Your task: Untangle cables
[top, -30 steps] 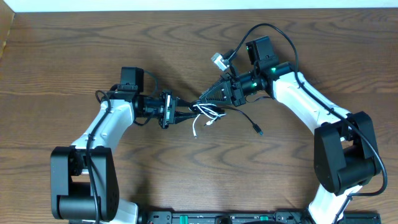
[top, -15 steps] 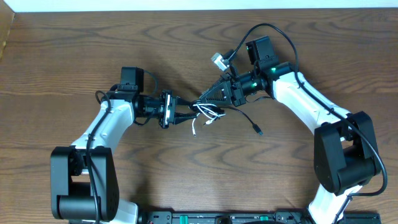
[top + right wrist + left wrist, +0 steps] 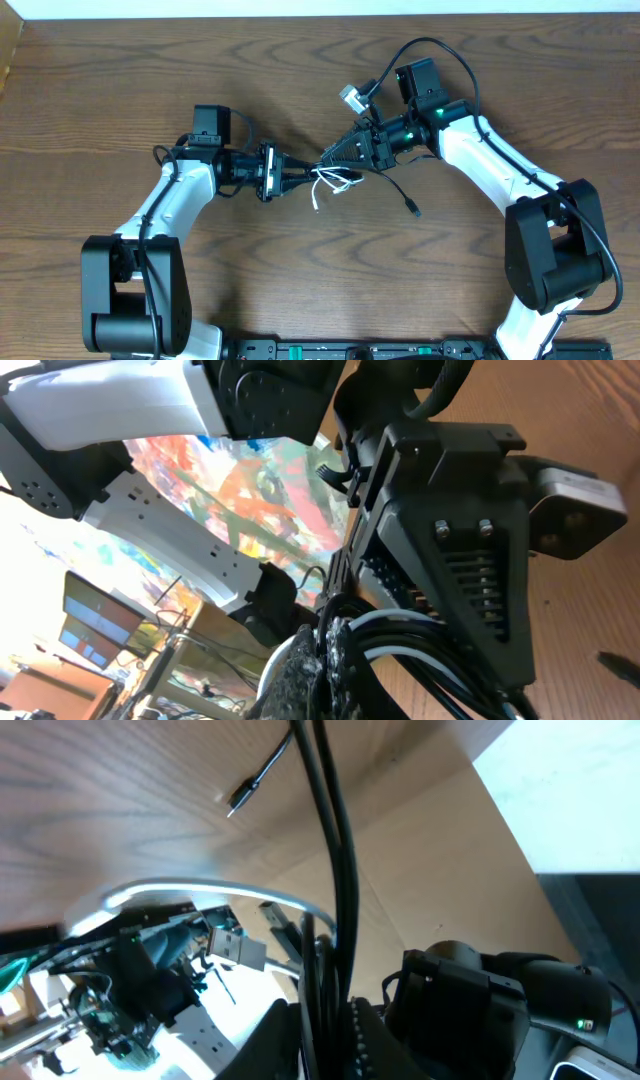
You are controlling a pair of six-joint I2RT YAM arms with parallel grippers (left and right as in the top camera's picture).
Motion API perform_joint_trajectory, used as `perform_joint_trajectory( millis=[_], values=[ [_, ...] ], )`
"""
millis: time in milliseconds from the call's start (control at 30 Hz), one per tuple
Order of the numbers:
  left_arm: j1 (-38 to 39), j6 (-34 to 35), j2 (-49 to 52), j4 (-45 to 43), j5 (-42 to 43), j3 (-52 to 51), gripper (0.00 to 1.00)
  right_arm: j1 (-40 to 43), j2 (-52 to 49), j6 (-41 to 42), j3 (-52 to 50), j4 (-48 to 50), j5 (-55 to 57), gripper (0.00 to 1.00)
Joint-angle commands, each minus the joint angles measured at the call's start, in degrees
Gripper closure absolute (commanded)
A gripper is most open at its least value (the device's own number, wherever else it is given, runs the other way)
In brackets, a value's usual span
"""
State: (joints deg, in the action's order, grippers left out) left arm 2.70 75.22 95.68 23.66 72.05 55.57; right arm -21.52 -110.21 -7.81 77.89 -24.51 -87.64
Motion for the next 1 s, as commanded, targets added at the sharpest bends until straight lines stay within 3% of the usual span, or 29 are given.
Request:
perform_joint_trajectory(
  millis=[0,367,500,667,867,900,967],
  values=[
    [0.0,0.55,-0.22,-0.92,1.03,-0.22,0.87,-0.22,0.07,-0.52,0.74,0.02,-1.88,0.99],
    [0.0,0.48,-0.22,-7.96,-1.99,-0.22,0.92,-0.22,0.07,0.11,0.72,0.02,-1.88,0.99],
    [0.0,-1.62,-0.22,-7.98,-9.53,-0.22,0.92,-0.22,0.07,0.09,0.72,-1.2,1.09,0.99],
    [0.0,-7.82,-0.22,-7.96,-23.1,-0.22,0.93,-0.22,0.07,0.04,0.72,-7.89,15.32,0.99],
    [0.02,-11.85,-0.22,-7.96,-31.56,-0.22,0.93,-0.22,0.07,0.04,0.72,-11.78,21.79,0.99],
    [0.02,-12.0,-0.22,-7.91,-32.3,-0.22,0.93,-0.24,0.07,0.07,0.72,-11.74,21.73,0.95],
    [0.02,-11.98,-0.22,-7.96,-33.09,-0.22,0.92,-0.44,0.07,0.09,0.74,-11.17,21.75,0.74]
  ],
)
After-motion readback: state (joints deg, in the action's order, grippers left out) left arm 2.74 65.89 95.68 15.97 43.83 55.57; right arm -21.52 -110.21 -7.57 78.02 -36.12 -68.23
